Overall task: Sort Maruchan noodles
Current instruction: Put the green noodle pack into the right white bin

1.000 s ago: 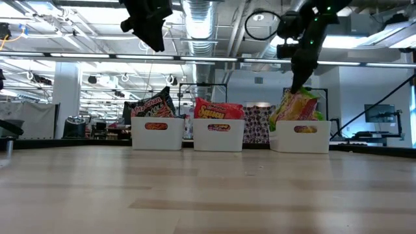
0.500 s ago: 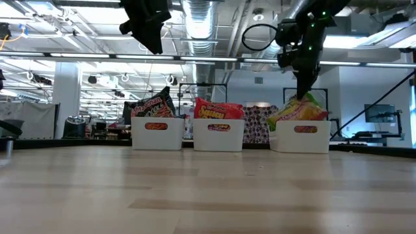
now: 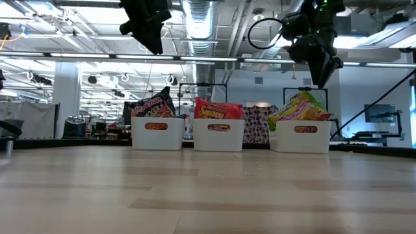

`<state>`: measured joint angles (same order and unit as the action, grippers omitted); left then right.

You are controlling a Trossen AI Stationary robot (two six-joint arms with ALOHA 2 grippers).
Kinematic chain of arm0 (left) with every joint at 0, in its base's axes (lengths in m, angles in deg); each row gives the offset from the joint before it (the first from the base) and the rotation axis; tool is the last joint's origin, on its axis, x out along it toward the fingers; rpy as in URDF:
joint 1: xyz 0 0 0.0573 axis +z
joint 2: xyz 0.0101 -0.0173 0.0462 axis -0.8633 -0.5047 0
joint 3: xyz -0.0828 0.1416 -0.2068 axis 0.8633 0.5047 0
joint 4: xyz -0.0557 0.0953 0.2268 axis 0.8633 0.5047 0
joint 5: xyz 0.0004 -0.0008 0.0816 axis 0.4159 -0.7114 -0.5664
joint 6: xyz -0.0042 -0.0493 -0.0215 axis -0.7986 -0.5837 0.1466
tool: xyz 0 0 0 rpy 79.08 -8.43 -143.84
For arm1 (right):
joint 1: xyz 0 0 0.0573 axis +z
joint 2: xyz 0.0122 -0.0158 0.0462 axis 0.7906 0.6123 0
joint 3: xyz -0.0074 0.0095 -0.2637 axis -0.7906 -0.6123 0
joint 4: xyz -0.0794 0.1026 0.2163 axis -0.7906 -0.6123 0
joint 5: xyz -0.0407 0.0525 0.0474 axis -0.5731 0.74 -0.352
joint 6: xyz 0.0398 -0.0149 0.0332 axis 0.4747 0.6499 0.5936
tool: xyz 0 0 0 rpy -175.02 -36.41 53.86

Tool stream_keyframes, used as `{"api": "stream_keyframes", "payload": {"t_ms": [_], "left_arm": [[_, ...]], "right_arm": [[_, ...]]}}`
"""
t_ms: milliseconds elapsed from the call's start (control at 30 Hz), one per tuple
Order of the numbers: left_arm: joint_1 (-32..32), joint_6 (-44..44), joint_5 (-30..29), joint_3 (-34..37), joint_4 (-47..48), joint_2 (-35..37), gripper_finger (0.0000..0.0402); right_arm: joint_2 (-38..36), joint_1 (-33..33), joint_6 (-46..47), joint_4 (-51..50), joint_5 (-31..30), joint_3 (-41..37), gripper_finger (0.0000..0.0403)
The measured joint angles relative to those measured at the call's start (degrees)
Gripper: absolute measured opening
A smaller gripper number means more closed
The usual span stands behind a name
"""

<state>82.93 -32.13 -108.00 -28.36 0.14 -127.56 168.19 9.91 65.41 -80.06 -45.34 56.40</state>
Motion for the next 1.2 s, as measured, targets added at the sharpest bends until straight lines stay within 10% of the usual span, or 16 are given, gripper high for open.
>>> {"api": "stream_keyframes", "payload": {"t_ms": [1200], "left_arm": [[0.00, -0.72, 0.93, 0.00, 0.00, 0.00, 0.0112]], "right_arm": [[2.30, -2.50, 8.42, 19.16, -2.37, -15.73, 0.0163]]}}
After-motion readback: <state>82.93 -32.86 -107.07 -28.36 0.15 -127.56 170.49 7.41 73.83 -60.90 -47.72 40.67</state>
